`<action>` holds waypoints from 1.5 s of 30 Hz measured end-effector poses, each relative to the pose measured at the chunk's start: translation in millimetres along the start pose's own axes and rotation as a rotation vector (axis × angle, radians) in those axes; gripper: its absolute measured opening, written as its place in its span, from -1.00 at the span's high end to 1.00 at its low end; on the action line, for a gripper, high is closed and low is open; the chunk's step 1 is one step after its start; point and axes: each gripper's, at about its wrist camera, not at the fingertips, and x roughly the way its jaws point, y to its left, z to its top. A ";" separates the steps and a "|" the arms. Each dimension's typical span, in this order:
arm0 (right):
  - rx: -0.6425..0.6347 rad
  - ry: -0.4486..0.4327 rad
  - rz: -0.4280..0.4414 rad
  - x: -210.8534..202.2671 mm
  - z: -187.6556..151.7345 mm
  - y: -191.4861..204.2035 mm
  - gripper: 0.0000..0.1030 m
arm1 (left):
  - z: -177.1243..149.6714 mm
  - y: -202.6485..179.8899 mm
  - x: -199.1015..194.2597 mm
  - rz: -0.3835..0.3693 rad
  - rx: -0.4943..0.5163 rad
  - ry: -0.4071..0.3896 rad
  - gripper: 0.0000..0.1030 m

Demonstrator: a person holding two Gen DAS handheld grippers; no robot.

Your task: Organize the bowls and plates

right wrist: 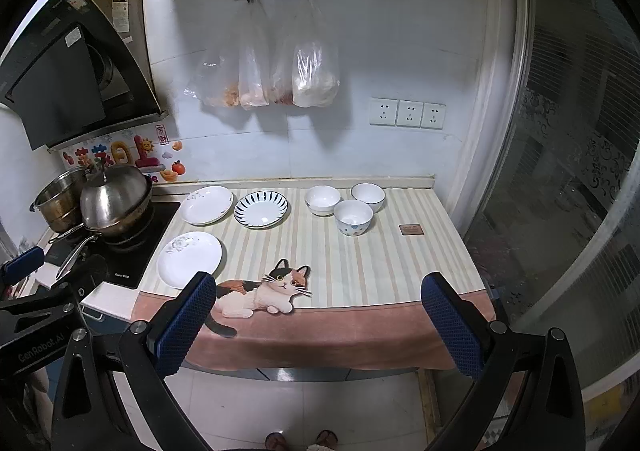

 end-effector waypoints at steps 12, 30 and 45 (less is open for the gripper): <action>0.003 0.000 0.001 -2.8 1.1 0.2 -1.00 | 4.4 -0.6 -10.2 0.006 0.004 -0.013 -1.00; 0.009 -0.018 0.004 -15.9 1.5 -0.9 -1.00 | 6.1 -2.5 -18.3 0.006 0.006 -0.033 -1.00; 0.010 -0.023 0.005 -18.3 5.1 -2.8 -1.00 | 4.9 -1.8 -19.9 0.007 0.003 -0.042 -1.00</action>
